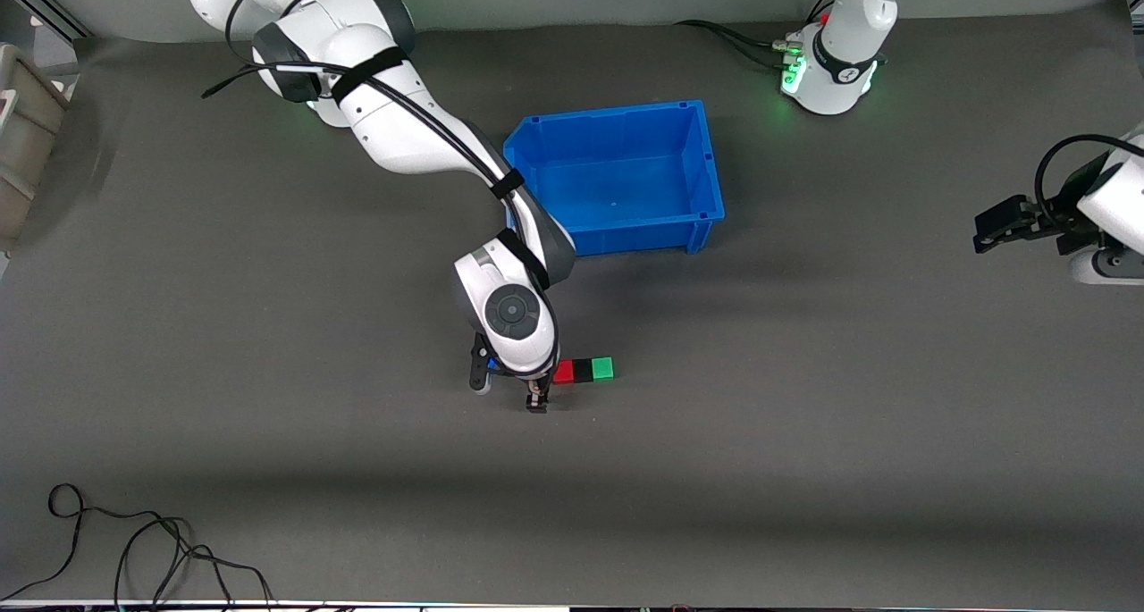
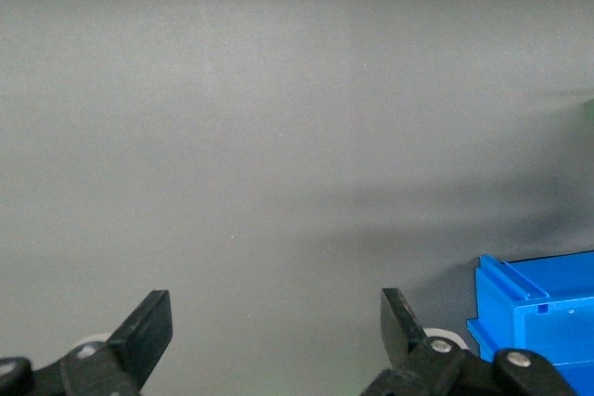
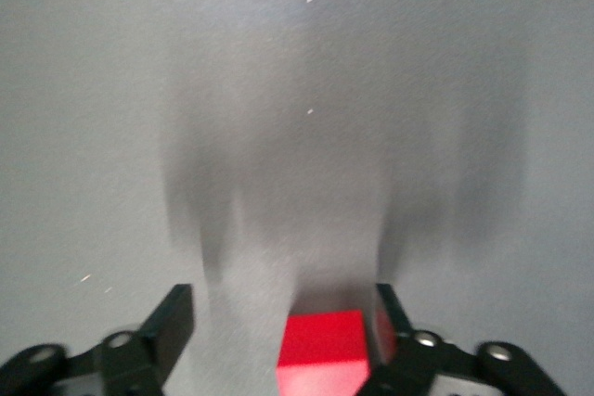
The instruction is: Attach green and red cubes to black cube
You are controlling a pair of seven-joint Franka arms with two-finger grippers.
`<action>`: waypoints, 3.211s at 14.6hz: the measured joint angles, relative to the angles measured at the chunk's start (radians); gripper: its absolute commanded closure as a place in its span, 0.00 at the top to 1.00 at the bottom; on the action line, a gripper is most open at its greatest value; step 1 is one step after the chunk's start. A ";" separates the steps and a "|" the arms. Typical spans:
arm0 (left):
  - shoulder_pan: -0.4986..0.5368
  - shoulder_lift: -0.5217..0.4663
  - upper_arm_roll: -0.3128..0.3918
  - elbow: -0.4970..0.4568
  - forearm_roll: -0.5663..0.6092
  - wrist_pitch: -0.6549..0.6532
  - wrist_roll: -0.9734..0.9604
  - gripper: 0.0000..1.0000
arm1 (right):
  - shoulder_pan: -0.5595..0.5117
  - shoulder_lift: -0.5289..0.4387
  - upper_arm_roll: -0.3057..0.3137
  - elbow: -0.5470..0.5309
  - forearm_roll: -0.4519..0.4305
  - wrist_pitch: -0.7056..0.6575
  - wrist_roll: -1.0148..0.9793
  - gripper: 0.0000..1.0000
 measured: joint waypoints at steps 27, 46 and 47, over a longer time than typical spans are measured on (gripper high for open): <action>-0.003 -0.008 -0.011 -0.010 0.000 -0.048 0.004 1.00 | -0.612 -0.738 -0.129 0.001 -0.011 -1.016 -2.088 0.98; -0.006 -0.007 -0.012 -0.015 0.000 -0.037 0.004 1.00 | -0.546 -0.853 -0.147 -0.258 -0.053 -0.780 -2.169 0.99; -0.006 -0.007 -0.012 -0.015 0.000 -0.037 0.004 1.00 | -0.546 -0.854 -0.147 -0.258 -0.054 -0.779 -2.169 0.99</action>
